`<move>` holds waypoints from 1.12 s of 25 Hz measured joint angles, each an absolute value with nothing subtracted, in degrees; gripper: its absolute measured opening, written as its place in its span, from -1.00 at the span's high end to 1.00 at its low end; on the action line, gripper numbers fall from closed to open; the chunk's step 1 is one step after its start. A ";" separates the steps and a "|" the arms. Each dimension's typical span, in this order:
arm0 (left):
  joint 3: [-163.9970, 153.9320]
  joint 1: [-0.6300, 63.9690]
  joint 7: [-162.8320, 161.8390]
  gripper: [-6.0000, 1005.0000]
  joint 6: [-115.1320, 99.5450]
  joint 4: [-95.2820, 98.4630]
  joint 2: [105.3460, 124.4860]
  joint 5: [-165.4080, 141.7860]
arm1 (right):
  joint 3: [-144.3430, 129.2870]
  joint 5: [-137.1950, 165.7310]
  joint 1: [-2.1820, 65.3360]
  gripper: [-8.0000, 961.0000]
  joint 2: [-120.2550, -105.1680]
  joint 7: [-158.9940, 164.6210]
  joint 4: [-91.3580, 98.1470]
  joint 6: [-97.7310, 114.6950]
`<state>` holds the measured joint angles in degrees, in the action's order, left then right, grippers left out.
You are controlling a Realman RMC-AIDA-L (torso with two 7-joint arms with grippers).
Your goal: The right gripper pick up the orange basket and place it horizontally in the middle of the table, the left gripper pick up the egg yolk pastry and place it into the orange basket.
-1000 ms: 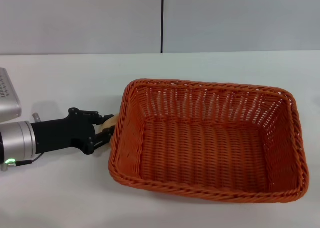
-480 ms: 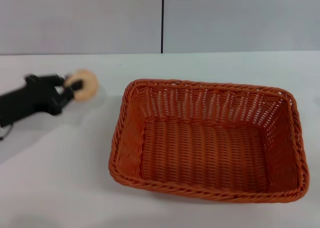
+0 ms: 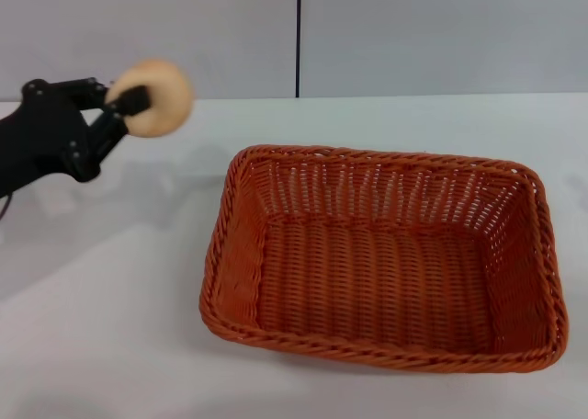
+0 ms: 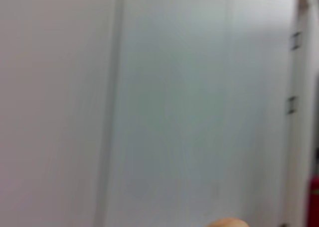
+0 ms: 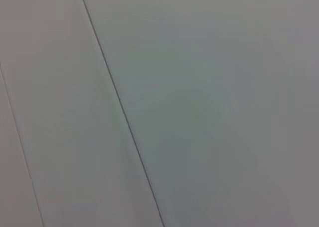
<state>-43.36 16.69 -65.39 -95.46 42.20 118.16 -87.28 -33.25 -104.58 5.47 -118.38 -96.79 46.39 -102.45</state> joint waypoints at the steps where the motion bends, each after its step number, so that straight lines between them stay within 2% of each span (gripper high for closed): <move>1: -43.53 16.99 -65.39 0.76 -97.55 42.21 118.20 -87.16 | -33.31 -104.58 5.59 -0.22 -118.38 -96.79 46.35 -102.45; 12: -59.13 20.18 -62.53 0.85 -102.31 38.00 118.95 -85.22 | -33.49 -104.58 6.56 -0.22 -118.55 -97.06 45.92 -102.49; 18: -63.01 20.24 -64.45 0.59 -97.86 37.88 119.08 -84.27 | -33.48 -103.91 6.61 -0.22 -118.39 -97.27 45.87 -102.49; 23: -62.20 18.70 -65.32 0.18 -96.33 37.95 118.61 -82.83 | -33.15 -102.77 6.68 -0.22 -118.39 -97.89 45.87 -102.44; 28: -54.46 16.28 -65.27 0.02 -96.64 37.90 118.19 -82.75 | -31.45 -102.59 6.60 -0.22 -118.30 -98.92 45.14 -102.10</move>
<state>-54.46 16.28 -65.27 -96.64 37.90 118.19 -82.75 -31.46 -102.59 6.60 -118.30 -98.92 45.14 -102.10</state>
